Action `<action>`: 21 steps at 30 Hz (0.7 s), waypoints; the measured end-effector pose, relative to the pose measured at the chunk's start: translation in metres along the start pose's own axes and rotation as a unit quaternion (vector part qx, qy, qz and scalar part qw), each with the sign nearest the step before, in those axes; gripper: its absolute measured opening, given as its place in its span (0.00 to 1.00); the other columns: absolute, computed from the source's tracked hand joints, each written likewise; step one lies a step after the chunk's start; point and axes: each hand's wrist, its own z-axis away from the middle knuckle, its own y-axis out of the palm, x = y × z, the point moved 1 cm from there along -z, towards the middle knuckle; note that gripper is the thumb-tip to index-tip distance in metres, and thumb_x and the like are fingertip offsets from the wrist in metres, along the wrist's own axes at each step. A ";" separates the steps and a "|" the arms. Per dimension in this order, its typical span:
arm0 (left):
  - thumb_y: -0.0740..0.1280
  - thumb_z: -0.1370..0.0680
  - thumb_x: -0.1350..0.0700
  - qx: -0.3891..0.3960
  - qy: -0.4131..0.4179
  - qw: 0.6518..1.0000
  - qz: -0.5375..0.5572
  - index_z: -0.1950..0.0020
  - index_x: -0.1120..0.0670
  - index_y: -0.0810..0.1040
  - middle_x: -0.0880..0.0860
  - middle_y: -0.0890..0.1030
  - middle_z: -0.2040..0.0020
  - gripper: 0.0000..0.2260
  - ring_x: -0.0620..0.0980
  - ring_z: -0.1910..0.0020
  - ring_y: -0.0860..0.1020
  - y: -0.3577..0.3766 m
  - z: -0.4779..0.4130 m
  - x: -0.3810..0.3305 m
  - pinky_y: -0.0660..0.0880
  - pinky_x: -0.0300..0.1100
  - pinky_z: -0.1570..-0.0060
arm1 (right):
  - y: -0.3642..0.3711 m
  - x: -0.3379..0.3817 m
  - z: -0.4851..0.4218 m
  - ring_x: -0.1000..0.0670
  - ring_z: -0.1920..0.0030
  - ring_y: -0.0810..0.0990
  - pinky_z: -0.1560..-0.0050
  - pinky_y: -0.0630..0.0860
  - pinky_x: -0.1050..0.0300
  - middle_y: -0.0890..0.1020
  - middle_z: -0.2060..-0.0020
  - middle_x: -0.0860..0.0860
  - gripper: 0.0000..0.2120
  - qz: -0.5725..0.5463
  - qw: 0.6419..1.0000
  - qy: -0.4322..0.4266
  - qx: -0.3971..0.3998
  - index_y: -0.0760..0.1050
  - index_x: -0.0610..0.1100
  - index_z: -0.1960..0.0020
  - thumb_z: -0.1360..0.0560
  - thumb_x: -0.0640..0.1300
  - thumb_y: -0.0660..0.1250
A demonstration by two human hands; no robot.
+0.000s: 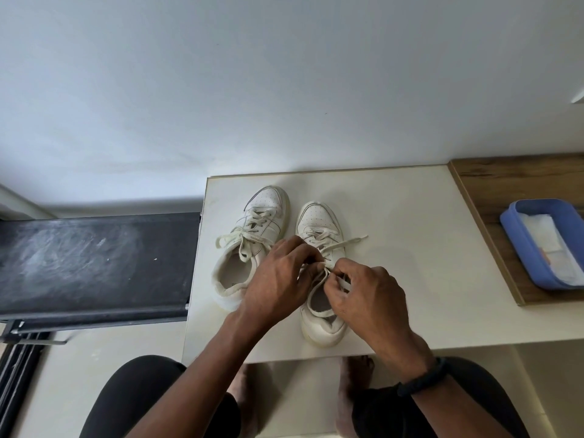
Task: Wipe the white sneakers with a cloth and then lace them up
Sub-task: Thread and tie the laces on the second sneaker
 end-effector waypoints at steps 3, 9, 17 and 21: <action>0.68 0.20 0.55 0.001 0.002 1.000 -0.023 0.49 0.54 0.80 0.48 0.78 0.53 0.04 0.47 0.53 0.77 0.001 0.000 -0.002 0.74 0.40 0.51 | 0.003 0.000 -0.002 0.49 0.71 0.76 0.70 0.73 0.56 0.75 0.72 0.54 0.07 -0.035 0.999 -0.006 -0.007 0.76 0.51 0.57 0.23 0.52 0.64; 0.63 0.18 0.51 0.014 -0.016 0.999 -0.030 0.47 0.54 0.79 0.48 0.77 0.52 0.08 0.47 0.52 0.75 0.002 0.000 -0.002 0.74 0.42 0.50 | 0.012 -0.001 0.001 0.47 0.75 0.74 0.74 0.74 0.52 0.74 0.76 0.52 0.12 -0.084 0.994 -0.004 -0.065 0.74 0.47 0.64 0.26 0.53 0.60; 0.62 0.18 0.50 0.017 -0.027 0.999 -0.016 0.48 0.54 0.79 0.47 0.77 0.52 0.10 0.48 0.52 0.76 0.003 0.000 -0.001 0.74 0.44 0.49 | 0.012 -0.004 -0.001 0.52 0.76 0.70 0.73 0.64 0.62 0.70 0.76 0.56 0.11 -0.091 0.994 -0.019 -0.066 0.72 0.49 0.64 0.24 0.46 0.67; 0.63 0.18 0.51 0.009 -0.023 1.000 -0.013 0.48 0.54 0.79 0.47 0.78 0.52 0.08 0.47 0.52 0.76 0.004 0.001 0.001 0.74 0.42 0.49 | 0.012 -0.002 -0.004 0.50 0.75 0.72 0.73 0.66 0.59 0.72 0.76 0.54 0.12 -0.086 0.995 -0.017 -0.041 0.69 0.50 0.64 0.23 0.45 0.66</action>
